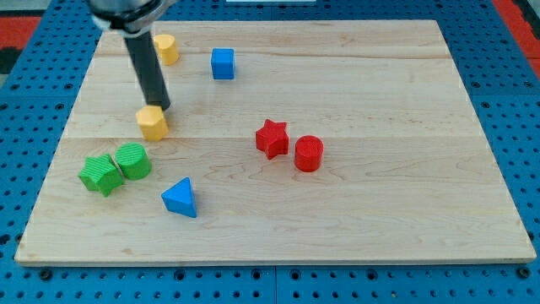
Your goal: Place the yellow heart towards the top left side of the green star
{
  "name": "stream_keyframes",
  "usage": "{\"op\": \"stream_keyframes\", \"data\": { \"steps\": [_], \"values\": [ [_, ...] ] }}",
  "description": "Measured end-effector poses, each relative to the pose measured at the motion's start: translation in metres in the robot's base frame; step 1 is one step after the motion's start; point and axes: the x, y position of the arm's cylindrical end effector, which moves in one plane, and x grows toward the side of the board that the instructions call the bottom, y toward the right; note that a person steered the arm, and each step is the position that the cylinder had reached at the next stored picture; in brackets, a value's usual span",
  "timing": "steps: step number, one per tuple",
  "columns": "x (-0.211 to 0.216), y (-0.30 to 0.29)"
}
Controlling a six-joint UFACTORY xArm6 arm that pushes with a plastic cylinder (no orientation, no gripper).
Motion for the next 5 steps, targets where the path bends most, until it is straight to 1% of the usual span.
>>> {"op": "stream_keyframes", "data": {
  "steps": [1,2,3,4,5],
  "values": [
    [0.013,-0.004],
    [-0.041,-0.004],
    [-0.082,-0.002],
    [-0.103,0.029],
    [-0.133,0.048]
  ]
}}
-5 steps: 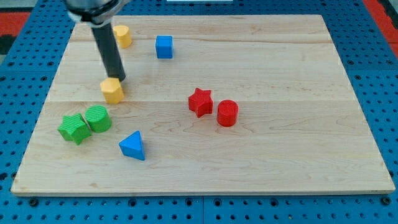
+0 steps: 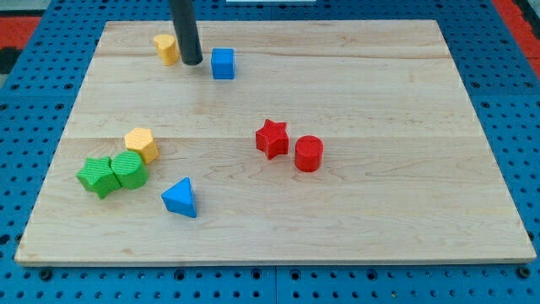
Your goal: Place the yellow heart towards the top left side of the green star
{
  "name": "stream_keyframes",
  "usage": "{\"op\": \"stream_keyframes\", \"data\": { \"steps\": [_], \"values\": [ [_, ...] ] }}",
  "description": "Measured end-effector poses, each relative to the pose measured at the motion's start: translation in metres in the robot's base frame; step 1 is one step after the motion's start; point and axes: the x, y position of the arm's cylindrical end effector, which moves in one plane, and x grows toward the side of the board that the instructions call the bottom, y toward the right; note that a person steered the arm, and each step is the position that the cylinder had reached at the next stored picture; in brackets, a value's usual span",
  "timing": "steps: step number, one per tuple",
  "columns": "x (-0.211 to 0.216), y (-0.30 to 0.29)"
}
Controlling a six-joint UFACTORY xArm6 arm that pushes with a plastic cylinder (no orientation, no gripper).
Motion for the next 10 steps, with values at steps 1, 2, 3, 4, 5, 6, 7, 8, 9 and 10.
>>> {"op": "stream_keyframes", "data": {
  "steps": [1,2,3,4,5,6,7,8,9,10],
  "values": [
    [-0.021,-0.025],
    [-0.022,-0.064],
    [-0.024,-0.092],
    [-0.045,-0.095],
    [-0.029,-0.112],
    [0.005,-0.114],
    [0.041,-0.115],
    [0.080,-0.116],
    [0.075,-0.135],
    [0.070,-0.159]
  ]
}}
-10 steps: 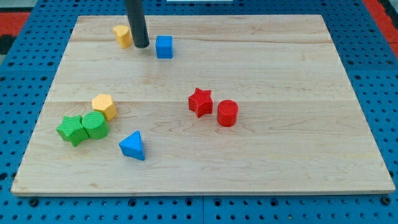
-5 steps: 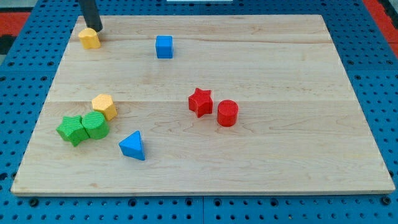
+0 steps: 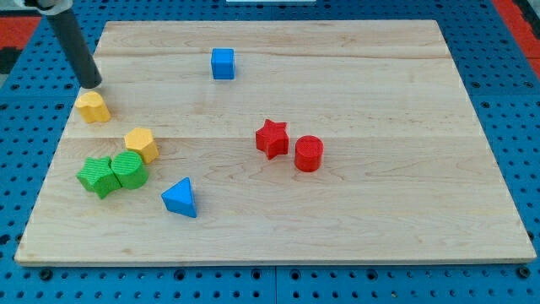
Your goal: Place the yellow heart towards the top left side of the green star
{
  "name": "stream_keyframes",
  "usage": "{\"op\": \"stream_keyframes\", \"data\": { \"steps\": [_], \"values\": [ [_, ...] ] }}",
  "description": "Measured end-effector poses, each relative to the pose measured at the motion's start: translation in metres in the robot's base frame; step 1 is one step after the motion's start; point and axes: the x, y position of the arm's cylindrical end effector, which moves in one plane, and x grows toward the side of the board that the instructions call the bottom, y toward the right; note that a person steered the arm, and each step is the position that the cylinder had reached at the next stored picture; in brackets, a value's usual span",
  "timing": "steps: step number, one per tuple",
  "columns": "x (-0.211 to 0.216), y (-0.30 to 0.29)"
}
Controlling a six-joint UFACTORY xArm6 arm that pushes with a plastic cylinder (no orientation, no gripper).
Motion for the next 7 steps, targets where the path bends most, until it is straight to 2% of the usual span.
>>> {"op": "stream_keyframes", "data": {
  "steps": [2,3,7],
  "values": [
    [0.056,0.038],
    [0.066,0.031],
    [0.067,0.030]
  ]
}}
